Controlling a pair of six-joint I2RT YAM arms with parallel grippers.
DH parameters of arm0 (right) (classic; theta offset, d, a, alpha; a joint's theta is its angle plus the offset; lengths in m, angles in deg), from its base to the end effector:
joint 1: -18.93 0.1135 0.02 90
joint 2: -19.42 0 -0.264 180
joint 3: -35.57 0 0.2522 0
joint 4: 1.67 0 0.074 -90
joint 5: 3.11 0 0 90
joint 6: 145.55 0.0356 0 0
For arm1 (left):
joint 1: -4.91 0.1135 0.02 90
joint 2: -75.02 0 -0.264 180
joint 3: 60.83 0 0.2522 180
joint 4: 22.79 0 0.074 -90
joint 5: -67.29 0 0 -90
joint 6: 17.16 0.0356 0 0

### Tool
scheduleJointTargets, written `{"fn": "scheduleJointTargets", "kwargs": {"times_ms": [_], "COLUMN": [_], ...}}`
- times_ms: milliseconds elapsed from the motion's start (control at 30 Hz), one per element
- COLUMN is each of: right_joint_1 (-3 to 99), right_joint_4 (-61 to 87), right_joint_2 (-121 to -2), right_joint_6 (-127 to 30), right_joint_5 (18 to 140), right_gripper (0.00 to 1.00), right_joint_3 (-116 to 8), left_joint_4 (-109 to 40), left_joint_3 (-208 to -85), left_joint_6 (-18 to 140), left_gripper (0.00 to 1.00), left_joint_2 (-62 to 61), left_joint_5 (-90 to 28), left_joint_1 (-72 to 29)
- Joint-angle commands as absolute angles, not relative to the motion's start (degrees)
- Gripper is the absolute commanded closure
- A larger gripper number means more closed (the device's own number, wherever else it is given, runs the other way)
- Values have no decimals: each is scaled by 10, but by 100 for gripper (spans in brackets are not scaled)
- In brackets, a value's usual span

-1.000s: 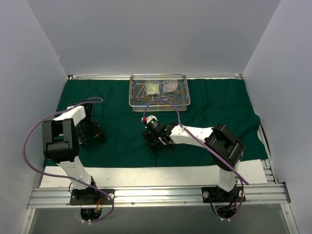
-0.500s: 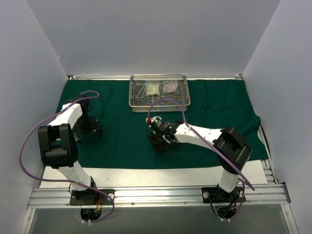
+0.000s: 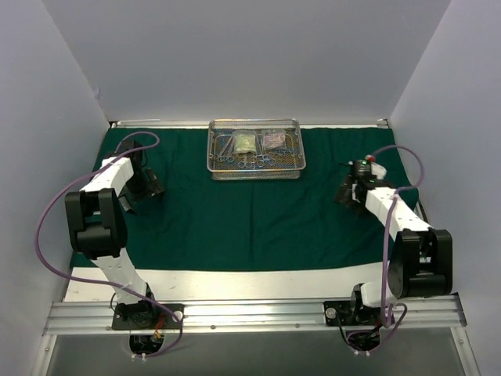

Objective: Open and lay out the surgical kit
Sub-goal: Smooth out the surgical kit at the center of the board.

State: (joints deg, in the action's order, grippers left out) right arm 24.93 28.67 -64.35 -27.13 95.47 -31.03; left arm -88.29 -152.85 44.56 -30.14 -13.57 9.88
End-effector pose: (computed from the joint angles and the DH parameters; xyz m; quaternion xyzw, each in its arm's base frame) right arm 0.3050 0.0267 0.2210 0.2073 0.9064 0.0403 0.3658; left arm 0.3543 0.0365 0.2040 -0.2914 0.9482 0.0577 0.1126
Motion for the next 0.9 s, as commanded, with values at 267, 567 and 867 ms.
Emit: {"fn": "scheduleJointTargets", "kwargs": {"times_ms": [267, 567, 867], "right_joint_1": [-27, -64, -81], "right_joint_4": [198, 98, 71], "right_joint_2": [-533, -580, -649], "right_joint_6": [-115, -30, 2], "right_joint_5": [924, 988, 988], "right_gripper": [37, 37, 37], "right_joint_3": [-180, -160, -133], "left_joint_4": [-861, -856, -854], "left_joint_3": [-1527, -1488, -1483], "left_joint_6": [443, 436, 438], "left_gripper": [5, 5, 4], "left_joint_2": [-304, -254, -226], "left_joint_5": [-170, -177, -169], "left_joint_1": [95, 75, 75]}}
